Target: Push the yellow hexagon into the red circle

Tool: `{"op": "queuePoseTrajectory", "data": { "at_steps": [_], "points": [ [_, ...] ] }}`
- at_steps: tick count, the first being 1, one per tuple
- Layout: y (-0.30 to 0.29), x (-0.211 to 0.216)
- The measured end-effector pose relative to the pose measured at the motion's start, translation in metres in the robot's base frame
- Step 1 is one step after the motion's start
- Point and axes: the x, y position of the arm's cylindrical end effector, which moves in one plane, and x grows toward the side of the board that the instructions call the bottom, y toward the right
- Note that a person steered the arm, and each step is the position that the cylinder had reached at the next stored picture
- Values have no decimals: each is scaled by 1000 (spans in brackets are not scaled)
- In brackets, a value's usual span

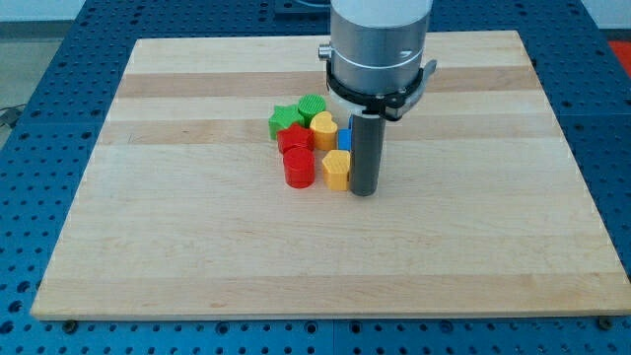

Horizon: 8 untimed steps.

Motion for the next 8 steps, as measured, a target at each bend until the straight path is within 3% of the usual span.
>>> {"op": "queuePoseTrajectory", "data": {
  "at_steps": [4,5,6,8],
  "points": [
    [-3,-1],
    [42,-1],
    [66,-37],
    [52,-53]
  ]
}}
